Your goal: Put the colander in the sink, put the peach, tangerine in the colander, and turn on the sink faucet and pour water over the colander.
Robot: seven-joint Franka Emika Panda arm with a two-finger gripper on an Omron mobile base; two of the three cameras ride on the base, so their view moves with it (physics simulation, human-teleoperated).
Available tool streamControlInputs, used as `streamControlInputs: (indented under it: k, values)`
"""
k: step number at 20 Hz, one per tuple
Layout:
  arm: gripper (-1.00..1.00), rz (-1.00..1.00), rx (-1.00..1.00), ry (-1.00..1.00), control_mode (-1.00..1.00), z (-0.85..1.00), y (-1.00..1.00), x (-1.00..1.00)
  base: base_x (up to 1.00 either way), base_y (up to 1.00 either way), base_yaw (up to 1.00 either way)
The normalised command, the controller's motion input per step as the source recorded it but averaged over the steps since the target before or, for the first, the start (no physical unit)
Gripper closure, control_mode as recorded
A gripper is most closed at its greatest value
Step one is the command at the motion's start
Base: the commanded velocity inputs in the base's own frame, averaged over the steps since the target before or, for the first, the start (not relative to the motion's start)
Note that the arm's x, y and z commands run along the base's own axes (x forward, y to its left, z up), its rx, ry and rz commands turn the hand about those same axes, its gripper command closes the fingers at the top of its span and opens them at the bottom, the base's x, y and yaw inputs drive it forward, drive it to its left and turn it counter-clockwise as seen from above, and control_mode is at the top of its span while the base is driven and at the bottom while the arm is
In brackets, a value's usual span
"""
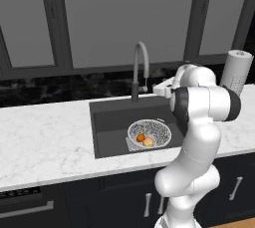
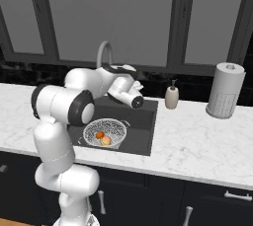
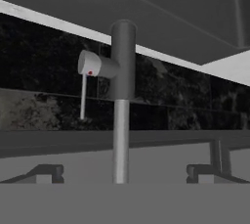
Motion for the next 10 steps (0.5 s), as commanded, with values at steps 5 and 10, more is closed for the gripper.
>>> streamControlInputs:
  k: [5, 10]
  values:
    - [-1.00, 0.00, 0.04, 0.00, -1.00, -0.17, 0.10, 0.35, 0.00, 0.00, 0.00]
    - [-1.00, 0.00, 0.03, 0.00, -1.00, -0.12, 0.10, 0.37, 0.00, 0.00, 0.00]
